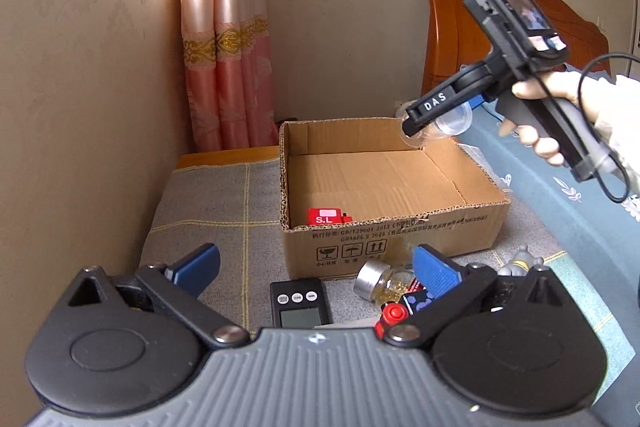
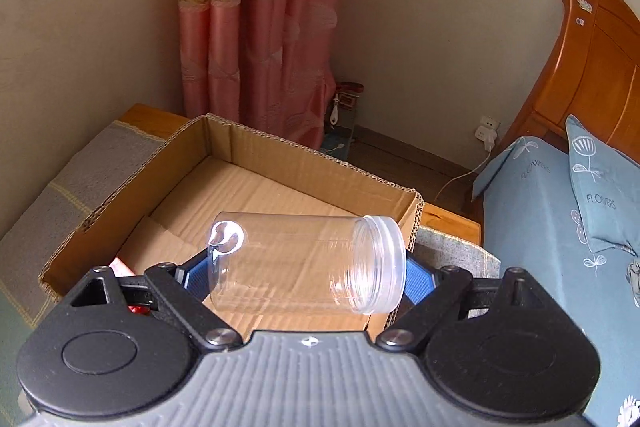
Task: Organize rigid objects
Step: 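Lower the clear jar into the box and open the right tool, then grasp the white plastic container with left tool while right tool approaches grey dog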
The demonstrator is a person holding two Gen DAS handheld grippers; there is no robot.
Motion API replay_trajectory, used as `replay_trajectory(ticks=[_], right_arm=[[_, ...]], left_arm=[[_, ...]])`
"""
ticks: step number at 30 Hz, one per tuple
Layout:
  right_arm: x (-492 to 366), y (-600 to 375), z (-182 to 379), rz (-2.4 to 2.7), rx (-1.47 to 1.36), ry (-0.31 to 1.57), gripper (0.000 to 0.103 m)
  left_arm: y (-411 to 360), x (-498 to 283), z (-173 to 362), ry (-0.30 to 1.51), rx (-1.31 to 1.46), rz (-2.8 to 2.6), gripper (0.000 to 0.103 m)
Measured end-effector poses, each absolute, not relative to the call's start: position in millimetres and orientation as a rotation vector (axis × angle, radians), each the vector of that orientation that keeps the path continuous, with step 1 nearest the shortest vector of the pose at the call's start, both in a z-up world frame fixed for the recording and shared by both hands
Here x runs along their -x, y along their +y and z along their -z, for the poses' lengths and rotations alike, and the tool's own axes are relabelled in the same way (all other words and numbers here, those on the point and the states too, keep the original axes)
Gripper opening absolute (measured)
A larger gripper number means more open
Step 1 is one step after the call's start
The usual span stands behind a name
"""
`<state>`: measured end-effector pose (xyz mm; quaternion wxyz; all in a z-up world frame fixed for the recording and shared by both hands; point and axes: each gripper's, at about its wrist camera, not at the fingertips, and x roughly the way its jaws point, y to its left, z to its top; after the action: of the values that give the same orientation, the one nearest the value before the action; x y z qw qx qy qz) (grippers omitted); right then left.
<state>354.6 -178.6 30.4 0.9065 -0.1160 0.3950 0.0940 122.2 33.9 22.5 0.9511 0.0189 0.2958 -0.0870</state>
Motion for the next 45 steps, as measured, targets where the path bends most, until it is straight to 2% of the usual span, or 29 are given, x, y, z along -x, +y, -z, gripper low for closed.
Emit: replay_trajectory(ticks=[4,24,38,45], right_arm=[[-372.0,-177.0,-22.4,-0.108,0.22,0.799,0.103],[-288.7,-163.7,-33.9,-0.194,0.258,0.797,0.103],[-244.8,-105.7,12.9,-0.346,0.332,0.906,0.103],[-223.4,-97.9,23.9,-0.347,0.42,0.891,0.103]], left_arm=[[34.9,-111.6,-19.6,0.616,-0.054,0.19,0.102],[28.3,-97.3,-0.5,0.673,-0.107,0.243,0.102],[36.5,-81.6,12.2,0.699,-0.1,0.237,0.102],[42.3,-77.0,14.6,0.707,-0.097,0.221,0.102]])
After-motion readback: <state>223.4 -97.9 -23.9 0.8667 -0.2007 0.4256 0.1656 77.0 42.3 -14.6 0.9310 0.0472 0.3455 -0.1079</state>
